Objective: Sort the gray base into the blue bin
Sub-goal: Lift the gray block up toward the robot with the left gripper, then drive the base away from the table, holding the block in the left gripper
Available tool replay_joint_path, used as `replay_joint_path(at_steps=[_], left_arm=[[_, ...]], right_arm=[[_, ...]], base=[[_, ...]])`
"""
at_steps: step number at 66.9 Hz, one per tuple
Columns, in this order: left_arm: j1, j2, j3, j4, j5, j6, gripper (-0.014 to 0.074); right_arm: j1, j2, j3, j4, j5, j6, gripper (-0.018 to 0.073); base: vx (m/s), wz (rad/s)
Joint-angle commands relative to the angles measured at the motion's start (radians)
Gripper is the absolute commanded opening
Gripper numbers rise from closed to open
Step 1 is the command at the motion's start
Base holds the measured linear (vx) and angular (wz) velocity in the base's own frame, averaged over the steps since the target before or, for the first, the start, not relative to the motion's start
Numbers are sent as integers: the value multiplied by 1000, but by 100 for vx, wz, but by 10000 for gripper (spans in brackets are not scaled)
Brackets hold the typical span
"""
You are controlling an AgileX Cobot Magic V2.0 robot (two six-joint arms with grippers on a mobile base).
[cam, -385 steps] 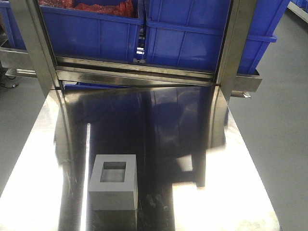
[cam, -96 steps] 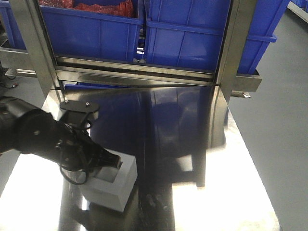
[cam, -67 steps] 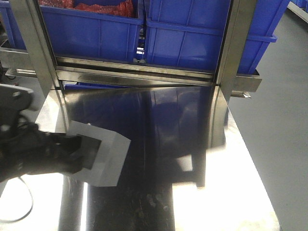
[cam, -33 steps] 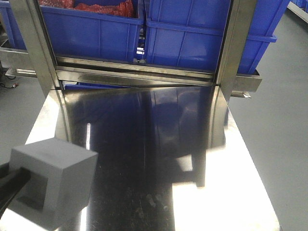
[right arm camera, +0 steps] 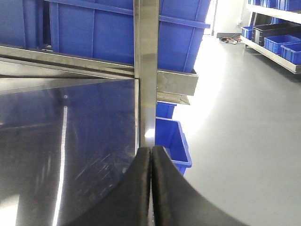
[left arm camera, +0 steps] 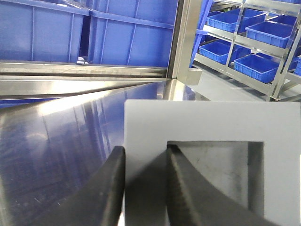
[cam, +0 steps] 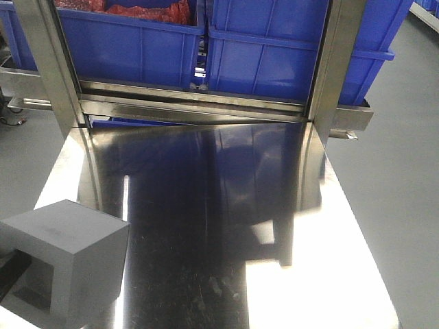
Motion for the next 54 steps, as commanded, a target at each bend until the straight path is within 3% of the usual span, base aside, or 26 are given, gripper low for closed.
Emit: replay_joint_path(at_steps=[1,54], left_arm=[[-6,5,-32,-6,-108,-11,-8],[-6,5,-32,-6,-108,-11,-7]], right_arm=[[-2,-7,6,-9,-78,-12,-5],[-2,-7,6,-9,-79,-12,-5]], base=[[0,0],[0,-1]])
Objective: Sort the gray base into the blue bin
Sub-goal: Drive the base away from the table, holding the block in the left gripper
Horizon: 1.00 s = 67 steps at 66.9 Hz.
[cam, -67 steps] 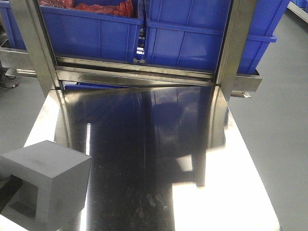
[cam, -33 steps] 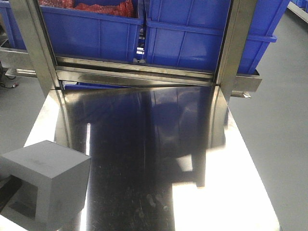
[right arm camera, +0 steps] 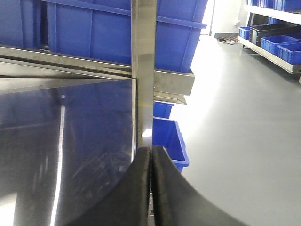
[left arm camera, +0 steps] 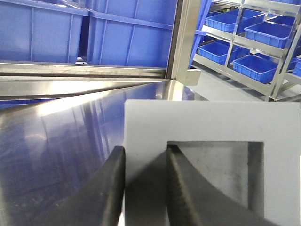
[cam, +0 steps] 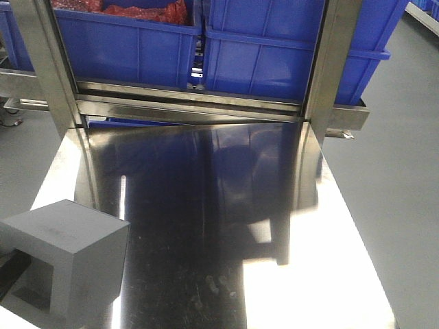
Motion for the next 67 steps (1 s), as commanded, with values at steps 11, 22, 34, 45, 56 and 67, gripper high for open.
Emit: replay_joint_path(at_steps=[11,22,34,45,56,67], left_arm=[[-6,5,-32,-6,-108,-11,-7],[-6,5,-32,-6,-108,-11,-7],[-6,5,-32,-6,-108,-11,-7],[-6,5,-32,-6,-108,-11,-7],[-6,5,-32,-6,-108,-11,-7],[-6,5,-32,-6,-108,-11,-7]], right_arm=[[-2,-7,6,-9,-79,-12,-5],[-2,-7,6,-9,-80,-12,-5],[-2,-7,6,-9,-79,-12,-5],[-2,-7,6,-9,-79,-12,-5],[-2,-7,6,-9,-79,-12,-5],[-2,-7,6,-9,-79,-12,-5]], base=[[-4,-19],[-8,-40],[-8,-57],[-7,-72],[-7,-71],[-7,-64]])
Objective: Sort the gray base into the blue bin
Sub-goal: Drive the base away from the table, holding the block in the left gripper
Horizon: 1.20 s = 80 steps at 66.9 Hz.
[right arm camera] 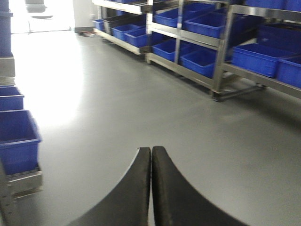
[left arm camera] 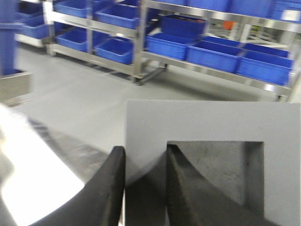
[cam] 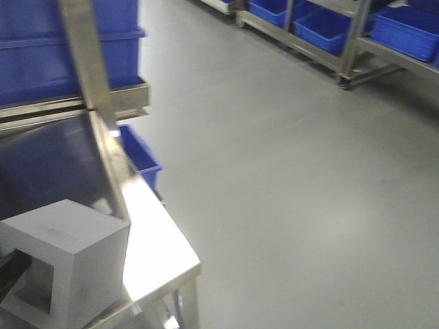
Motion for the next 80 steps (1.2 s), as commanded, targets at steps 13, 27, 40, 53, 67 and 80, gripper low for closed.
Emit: replay_joint_path(at_steps=[13,27,40,53,67,80], left_arm=[[-6,6,-32,-6,-108,-11,-7],[-6,6,-32,-6,-108,-11,-7],[-6,6,-32,-6,-108,-11,-7],[-6,6,-32,-6,-108,-11,-7],[-6,6,-32,-6,-108,-11,-7],[-6,6,-32,-6,-108,-11,-7]], right_arm=[[-2,-7,6,-9,-79,-12,-5],[-2,-7,6,-9,-79,-12,-5],[-2,-7,6,-9,-78,-12,-5],[-2,-7,6,-9,-79,-12,-5],[-2,-7,6,-9,-79,-12,-5],[-3,-7,6,-9,-79,-12,-5]], base=[[-6,-58],[-4,-54],[-3,-61],[-2,-73],[0,-80],[4,-77]])
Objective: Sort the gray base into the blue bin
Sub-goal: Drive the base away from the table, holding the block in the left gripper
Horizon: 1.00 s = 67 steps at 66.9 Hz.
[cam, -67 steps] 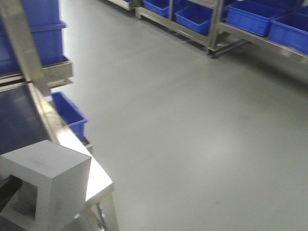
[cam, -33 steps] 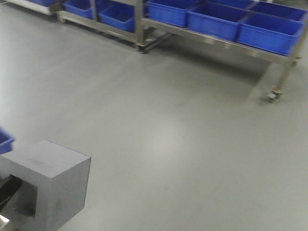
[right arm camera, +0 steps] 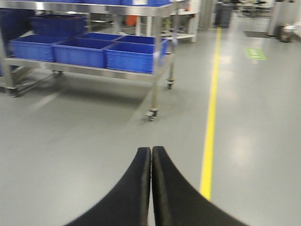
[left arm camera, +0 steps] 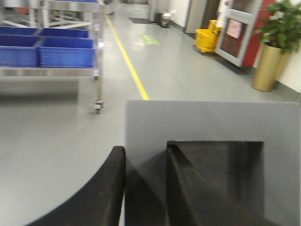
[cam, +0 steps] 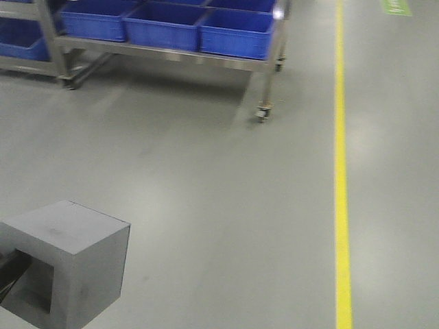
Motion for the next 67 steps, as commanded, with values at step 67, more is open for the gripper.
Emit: replay_joint_path(at_steps=[67], left_arm=[[-6,6,-32,-6,-107,-11,-7]], right_arm=[[-3,-7,6,-9,-79,-12,-5]], base=[[19,-17]])
